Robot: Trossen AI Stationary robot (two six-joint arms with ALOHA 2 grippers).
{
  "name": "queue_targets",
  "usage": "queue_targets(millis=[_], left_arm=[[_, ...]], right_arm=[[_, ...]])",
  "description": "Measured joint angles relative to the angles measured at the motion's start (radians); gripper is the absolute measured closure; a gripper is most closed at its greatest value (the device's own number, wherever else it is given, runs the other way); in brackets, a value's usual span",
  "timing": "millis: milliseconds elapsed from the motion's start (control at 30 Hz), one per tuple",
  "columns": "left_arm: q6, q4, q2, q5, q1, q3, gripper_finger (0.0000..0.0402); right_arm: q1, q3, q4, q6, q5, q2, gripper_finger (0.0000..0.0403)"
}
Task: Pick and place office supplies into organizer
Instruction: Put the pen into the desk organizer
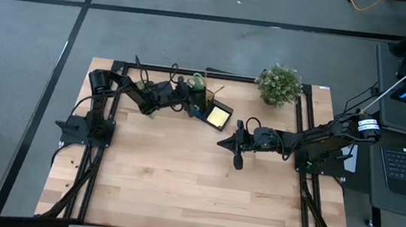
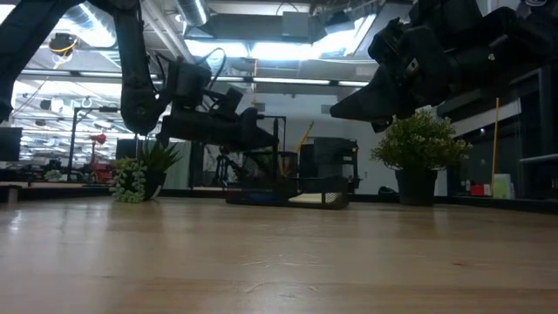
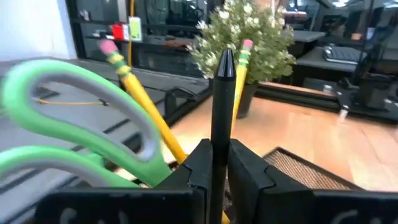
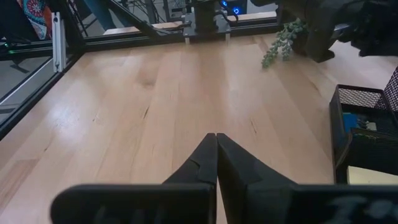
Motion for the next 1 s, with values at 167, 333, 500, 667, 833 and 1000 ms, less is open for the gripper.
queue_targets(millis=[167,333,500,667,833,1000], left_arm=[[-0.01,-0.002,0.0,0.004,-0.002,0.0,0.0376],[-0.027,-0.03,-0.002,0.004,-0.003,0.002,0.0354],[-0.036,-0.032,-0.002,0.004,-0.004,0.002,0.0348],[-0.036,-0.032,-0.002,0.004,-0.004,0.002,0.0341],[-0.036,-0.033,-0.002,0.004,-0.004,0.002,0.0322],[-0.036,0.036,-0.011,0.002,-0.004,0.002,0.0304]], right_arm=[[0.0,0.0,0.0,0.0,0.0,0.0,0.0393],[0.0,0.0,0.0,0.0,0.0,0.0,0.0393],[0.0,0.0,0.0,0.001,0.0,0.0,0.0393],[0.0,0.0,0.0,0.001,0.0,0.0,0.0393],[0.0,0.0,0.0,0.001,0.0,0.0,0.0393],[0.0,0.0,0.0,0.001,0.0,0.0,0.0393]])
